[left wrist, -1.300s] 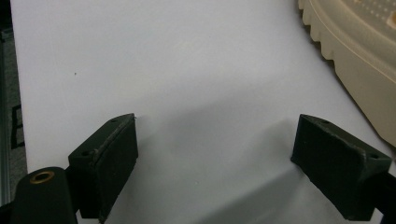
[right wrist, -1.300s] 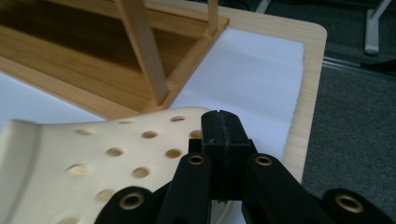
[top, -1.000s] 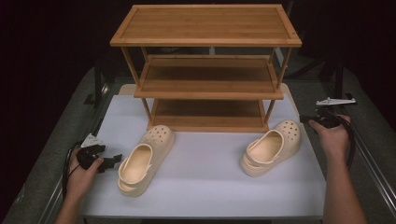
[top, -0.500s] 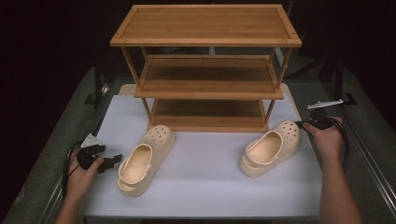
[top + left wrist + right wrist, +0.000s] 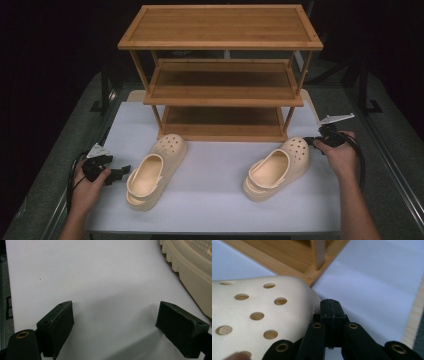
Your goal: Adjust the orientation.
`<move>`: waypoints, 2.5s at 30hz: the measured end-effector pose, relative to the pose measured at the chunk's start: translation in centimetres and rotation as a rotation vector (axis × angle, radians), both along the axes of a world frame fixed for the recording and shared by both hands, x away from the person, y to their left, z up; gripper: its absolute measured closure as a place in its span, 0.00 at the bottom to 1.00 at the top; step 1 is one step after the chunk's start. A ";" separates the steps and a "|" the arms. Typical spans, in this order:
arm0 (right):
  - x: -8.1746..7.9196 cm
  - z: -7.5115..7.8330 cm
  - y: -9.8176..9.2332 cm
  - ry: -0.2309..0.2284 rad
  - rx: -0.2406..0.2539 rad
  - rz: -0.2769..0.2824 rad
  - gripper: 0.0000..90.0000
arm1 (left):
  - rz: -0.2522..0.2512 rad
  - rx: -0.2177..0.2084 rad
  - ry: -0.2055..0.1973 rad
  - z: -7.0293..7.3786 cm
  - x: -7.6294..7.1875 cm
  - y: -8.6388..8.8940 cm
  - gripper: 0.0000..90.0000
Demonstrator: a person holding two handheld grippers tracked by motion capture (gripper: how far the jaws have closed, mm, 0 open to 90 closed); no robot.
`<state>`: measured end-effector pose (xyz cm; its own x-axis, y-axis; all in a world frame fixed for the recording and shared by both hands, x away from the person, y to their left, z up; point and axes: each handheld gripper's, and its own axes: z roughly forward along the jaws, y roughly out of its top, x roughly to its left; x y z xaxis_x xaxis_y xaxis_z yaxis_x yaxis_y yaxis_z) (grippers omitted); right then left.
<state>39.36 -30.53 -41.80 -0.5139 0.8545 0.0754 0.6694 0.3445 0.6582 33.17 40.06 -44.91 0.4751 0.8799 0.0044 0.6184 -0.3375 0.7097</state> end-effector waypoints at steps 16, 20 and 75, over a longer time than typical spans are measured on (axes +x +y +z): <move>-2.4 0.1 4.7 0.009 -0.001 0.106 1.00 | 0.000 0.002 -0.001 0.0 0.0 0.0 0.15; -2.8 0.0 5.3 0.002 0.006 0.116 1.00 | -0.002 0.005 0.000 0.0 0.0 0.0 0.15; -8.9 -1.6 5.8 0.009 0.107 0.179 1.00 | -0.001 0.002 0.002 0.0 0.0 0.0 0.15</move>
<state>30.50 -24.74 -43.36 -0.6560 0.7362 0.1662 0.6096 0.3870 0.6918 33.18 40.07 -44.91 0.4762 0.8793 0.0054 0.6193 -0.3398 0.7078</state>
